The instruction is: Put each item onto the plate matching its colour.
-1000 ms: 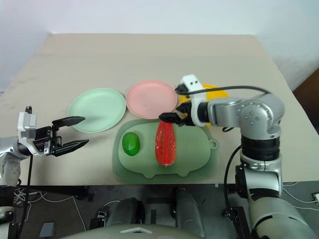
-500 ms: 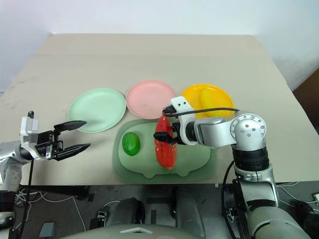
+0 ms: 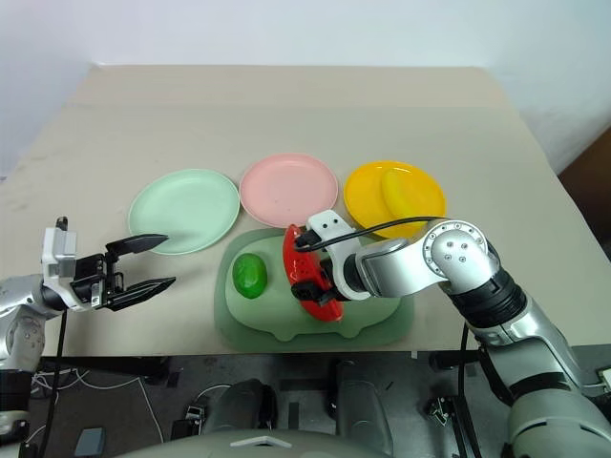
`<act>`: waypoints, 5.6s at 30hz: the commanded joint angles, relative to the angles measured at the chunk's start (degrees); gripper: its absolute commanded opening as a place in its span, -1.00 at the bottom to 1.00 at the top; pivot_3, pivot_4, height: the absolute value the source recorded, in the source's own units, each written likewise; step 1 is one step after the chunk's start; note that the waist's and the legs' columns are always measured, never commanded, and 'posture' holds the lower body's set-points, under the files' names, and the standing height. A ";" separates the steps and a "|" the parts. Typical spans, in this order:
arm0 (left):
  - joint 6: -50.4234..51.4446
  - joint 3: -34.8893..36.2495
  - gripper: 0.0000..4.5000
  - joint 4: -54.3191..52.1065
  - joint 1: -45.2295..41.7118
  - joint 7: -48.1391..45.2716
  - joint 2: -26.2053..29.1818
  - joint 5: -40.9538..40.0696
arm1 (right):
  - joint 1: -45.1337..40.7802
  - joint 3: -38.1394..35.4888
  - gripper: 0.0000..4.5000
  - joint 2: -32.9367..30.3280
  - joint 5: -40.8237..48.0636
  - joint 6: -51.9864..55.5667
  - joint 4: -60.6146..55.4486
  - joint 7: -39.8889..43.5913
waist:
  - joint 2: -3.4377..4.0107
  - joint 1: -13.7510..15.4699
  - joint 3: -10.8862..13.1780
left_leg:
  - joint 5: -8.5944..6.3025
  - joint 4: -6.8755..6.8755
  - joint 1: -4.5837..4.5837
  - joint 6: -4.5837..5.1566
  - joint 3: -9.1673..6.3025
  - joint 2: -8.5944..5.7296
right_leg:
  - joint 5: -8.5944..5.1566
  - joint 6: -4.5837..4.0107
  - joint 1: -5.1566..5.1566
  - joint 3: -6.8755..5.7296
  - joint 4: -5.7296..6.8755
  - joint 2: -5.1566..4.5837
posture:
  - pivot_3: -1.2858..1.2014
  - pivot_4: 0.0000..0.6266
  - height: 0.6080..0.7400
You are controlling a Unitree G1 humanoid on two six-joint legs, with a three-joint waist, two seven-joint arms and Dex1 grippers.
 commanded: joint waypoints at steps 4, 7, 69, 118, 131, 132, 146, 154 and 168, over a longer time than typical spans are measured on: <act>-0.36 0.93 1.00 -2.35 0.79 0.48 0.04 -0.79 | -1.59 3.08 0.98 1.79 -8.73 2.55 -0.94 6.39 | -0.04 -0.03 -0.03 | 0.00 0.00 0.01 0.00 0.01 0.04 | 0.00 0.00 0.00 -0.01 0.00 0.01 | 0.03 -0.52 0.94; -0.35 0.93 1.00 -2.35 0.81 0.48 0.11 -0.79 | -2.07 3.07 0.98 3.06 -13.79 4.07 -1.06 9.21 | -0.08 -0.06 -0.06 | 0.00 0.00 0.04 0.00 0.03 0.11 | 0.00 -0.01 0.02 0.00 -0.01 0.03 | 0.03 -0.52 0.94; 6.28 -2.67 1.00 -12.14 -1.02 4.49 2.56 0.01 | -8.85 -30.07 0.98 0.56 -76.60 -25.61 18.70 87.68 | 0.34 0.25 0.11 | -0.15 -0.03 -0.82 0.24 -0.04 -0.22 | 0.06 0.05 -0.56 -0.39 -0.06 -0.15 | 0.03 -0.52 0.94; -35.05 -73.41 1.00 35.19 -51.31 -9.20 -0.38 -6.61 | 36.78 -43.37 0.98 -12.76 -69.53 -58.69 -6.79 110.26 | 0.44 1.84 0.21 | -0.09 1.07 -0.70 0.18 -0.07 -0.33 | 0.12 0.08 -0.12 -0.19 0.09 0.04 | 0.03 -0.52 0.94; -32.44 -66.28 0.50 34.27 -50.35 -9.20 0.84 -9.99 | 36.08 -40.37 1.00 -12.08 -71.59 -60.15 -4.91 110.12 | 0.42 1.79 0.22 | -0.09 1.08 -0.69 0.19 -0.08 -0.33 | 0.13 0.09 -0.11 -0.19 0.10 0.04 | 0.03 -0.52 0.94; -31.53 -64.83 0.50 33.39 -50.35 -9.20 1.36 -10.59 | 35.88 -40.24 1.00 -12.12 -71.62 -60.25 -4.54 110.38 | 0.42 1.78 0.22 | -0.09 1.08 -0.69 0.19 -0.10 -0.33 | 0.13 0.09 -0.11 -0.20 0.10 0.04 | 0.03 -0.52 0.94; -22.45 -36.07 0.50 37.50 -43.40 -8.02 8.63 -1.72 | 29.51 -36.44 1.00 -9.75 -70.32 -57.91 -1.38 110.15 | 0.43 1.90 0.22 | -0.09 1.09 -0.67 0.18 -0.06 -0.32 | 0.13 0.09 -0.10 -0.22 0.12 0.06 | 0.03 -0.52 0.94; -28.68 -27.40 0.50 48.92 -42.41 0.25 4.72 10.47 | 28.99 -34.69 1.00 -7.70 -71.12 -58.22 -1.70 109.95 | 0.43 1.78 0.21 | -0.10 1.14 -0.65 0.19 -0.03 -0.34 | 0.17 0.15 -0.06 -0.23 0.12 0.02 | 0.03 -0.52 0.94; -26.54 -20.00 0.99 52.94 -42.66 6.81 1.34 19.75 | 29.62 -33.73 1.00 -6.44 -73.06 -60.69 -2.30 108.67 | 0.42 1.75 0.21 | -0.10 1.14 -0.64 0.19 -0.01 -0.33 | 0.21 0.21 -0.04 -0.25 0.13 0.01 | 0.03 -0.52 0.94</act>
